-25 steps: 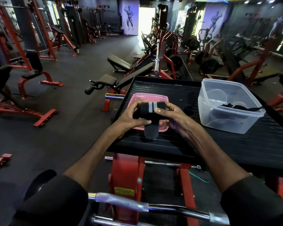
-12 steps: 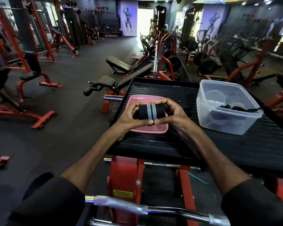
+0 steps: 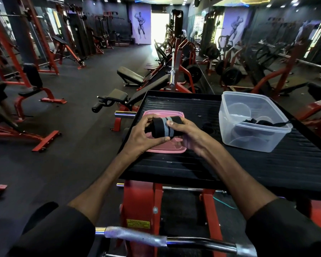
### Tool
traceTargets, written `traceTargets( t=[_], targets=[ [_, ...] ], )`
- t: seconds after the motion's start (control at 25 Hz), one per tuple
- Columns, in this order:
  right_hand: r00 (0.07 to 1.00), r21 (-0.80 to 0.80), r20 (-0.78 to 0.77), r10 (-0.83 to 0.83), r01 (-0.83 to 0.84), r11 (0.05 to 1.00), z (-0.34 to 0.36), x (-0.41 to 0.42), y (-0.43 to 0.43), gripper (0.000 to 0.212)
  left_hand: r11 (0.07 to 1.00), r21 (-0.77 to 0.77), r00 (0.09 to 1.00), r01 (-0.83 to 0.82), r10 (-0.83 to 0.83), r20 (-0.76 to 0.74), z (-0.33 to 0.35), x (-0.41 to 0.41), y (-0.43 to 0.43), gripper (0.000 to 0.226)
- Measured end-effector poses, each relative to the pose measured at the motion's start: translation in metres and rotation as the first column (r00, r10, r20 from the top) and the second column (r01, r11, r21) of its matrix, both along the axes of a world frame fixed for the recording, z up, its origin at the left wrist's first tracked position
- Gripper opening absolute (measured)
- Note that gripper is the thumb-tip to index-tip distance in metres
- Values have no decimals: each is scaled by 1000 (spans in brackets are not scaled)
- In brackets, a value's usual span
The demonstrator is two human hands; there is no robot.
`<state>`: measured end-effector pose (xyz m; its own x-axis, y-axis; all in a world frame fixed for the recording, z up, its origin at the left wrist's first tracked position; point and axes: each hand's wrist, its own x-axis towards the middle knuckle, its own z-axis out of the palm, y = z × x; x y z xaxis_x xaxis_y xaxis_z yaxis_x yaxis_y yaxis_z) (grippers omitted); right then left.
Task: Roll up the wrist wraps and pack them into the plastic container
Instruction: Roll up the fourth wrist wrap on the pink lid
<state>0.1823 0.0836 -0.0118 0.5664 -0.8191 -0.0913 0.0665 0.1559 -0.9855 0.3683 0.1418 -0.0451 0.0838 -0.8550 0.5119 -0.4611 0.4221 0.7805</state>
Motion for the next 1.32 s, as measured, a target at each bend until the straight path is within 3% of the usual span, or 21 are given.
traceTargets(
  t=[0.08, 0.12, 0.2, 0.24, 0.32, 0.48, 0.68, 0.8, 0.88, 0.96, 1.12, 1.24, 1.32],
  targets=[
    [995, -8, 63, -82, 82, 997, 2, 1, 0, 39, 994, 79, 994, 75, -68, -88, 2, 2, -3, 66],
    [985, 1, 118, -127, 128, 992, 3, 1, 1, 38, 973, 151, 960, 172, -131, -249, 5, 2, -3, 60],
    [954, 60, 234, -185, 176, 983, 5, 4, 5, 40, 922, 202, 777, 331, -145, -612, 18, -7, -2, 41],
    [943, 95, 272, -192, 172, 980, 4, 8, 7, 42, 917, 212, 693, 338, -91, -715, 25, -15, -3, 37],
    [938, 133, 294, -184, 150, 980, -4, 18, 13, 44, 938, 236, 615, 254, 32, -788, 33, -27, -6, 37],
    [935, 134, 277, -223, 192, 972, -10, 27, 20, 48, 953, 217, 621, 212, 40, -783, 30, -42, -7, 21],
    [905, 180, 341, -254, 203, 963, -9, 14, 14, 48, 930, 236, 634, 280, 5, -773, 39, -41, -6, 40],
    [908, 136, 327, -263, 230, 964, -5, 18, 23, 50, 949, 251, 774, 193, 10, -633, 44, -49, -8, 52],
    [890, 156, 349, -294, 254, 955, 1, 18, 25, 50, 939, 273, 765, 211, 15, -644, 45, -52, -6, 36],
    [882, 126, 353, -311, 284, 950, 8, 13, 24, 55, 911, 294, 750, 288, -24, -661, 39, -43, -5, 38],
    [941, -160, 192, -280, 311, 937, 9, 10, 21, 71, 821, 402, 805, 405, -113, -582, 20, -28, -1, 32],
    [984, -394, -9, -180, 162, 905, 11, 3, 13, 76, 906, 312, 834, 284, -73, -547, 14, -25, -3, 36],
    [963, -543, -199, -183, 47, 839, 18, -15, 2, 84, 950, 238, 862, 203, -57, -504, 16, -21, -3, 44]
  ],
)
